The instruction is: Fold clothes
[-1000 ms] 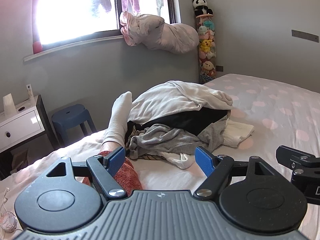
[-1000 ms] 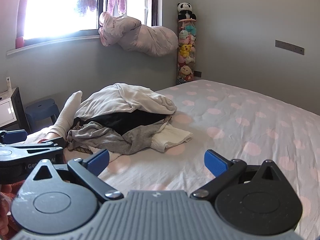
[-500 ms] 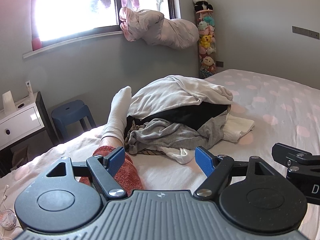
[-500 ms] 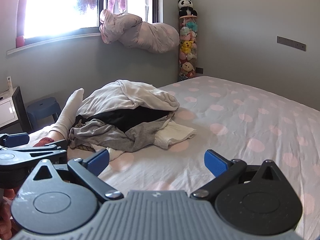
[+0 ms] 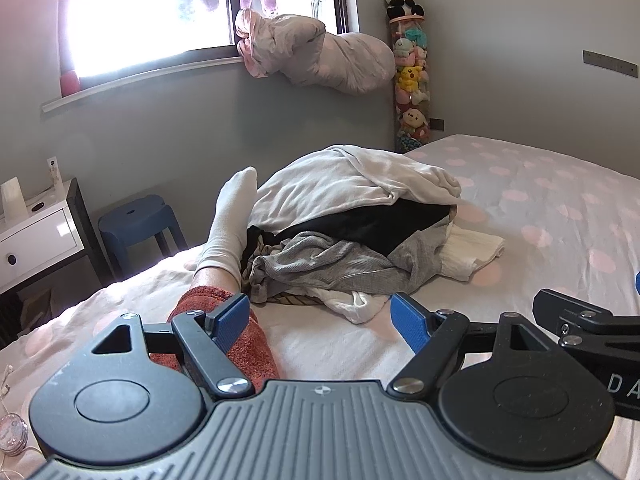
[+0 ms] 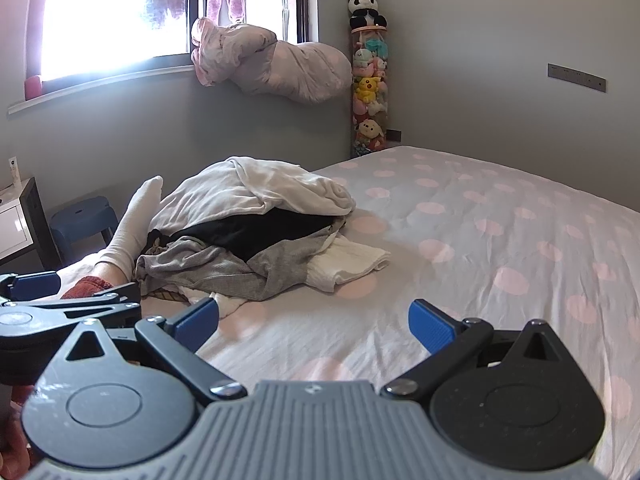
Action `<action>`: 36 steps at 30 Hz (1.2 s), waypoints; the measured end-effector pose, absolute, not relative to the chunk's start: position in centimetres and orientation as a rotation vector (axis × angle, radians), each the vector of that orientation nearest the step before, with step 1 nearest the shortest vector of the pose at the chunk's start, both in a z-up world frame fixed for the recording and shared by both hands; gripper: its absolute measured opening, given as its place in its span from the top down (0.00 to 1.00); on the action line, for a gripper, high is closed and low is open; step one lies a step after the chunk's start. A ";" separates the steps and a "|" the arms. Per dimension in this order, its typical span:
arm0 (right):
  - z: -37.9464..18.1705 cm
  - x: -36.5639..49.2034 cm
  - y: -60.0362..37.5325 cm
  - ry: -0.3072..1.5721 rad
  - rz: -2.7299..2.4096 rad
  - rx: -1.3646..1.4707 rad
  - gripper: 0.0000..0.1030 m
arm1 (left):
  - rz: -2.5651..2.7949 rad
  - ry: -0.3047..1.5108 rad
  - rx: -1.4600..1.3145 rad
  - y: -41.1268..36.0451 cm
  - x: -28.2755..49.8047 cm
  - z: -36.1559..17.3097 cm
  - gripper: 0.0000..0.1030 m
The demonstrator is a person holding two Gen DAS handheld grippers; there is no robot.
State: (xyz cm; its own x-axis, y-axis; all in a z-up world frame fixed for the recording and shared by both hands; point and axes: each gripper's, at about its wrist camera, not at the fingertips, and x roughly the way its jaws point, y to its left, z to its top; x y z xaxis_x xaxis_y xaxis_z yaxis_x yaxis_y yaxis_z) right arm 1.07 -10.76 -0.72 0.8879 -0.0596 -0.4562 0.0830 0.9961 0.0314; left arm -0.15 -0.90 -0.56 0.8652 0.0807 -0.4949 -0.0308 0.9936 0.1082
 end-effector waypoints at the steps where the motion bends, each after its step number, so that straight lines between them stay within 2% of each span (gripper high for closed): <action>1: -0.8 1.1 -10.8 0.474 -0.076 0.053 0.01 | 0.060 0.525 0.098 -0.9 -0.1 -0.6 0.25; 36: -2.1 5.4 -12.1 0.504 -0.025 0.048 0.02 | 0.028 0.651 0.088 -1.2 4.1 -2.3 0.25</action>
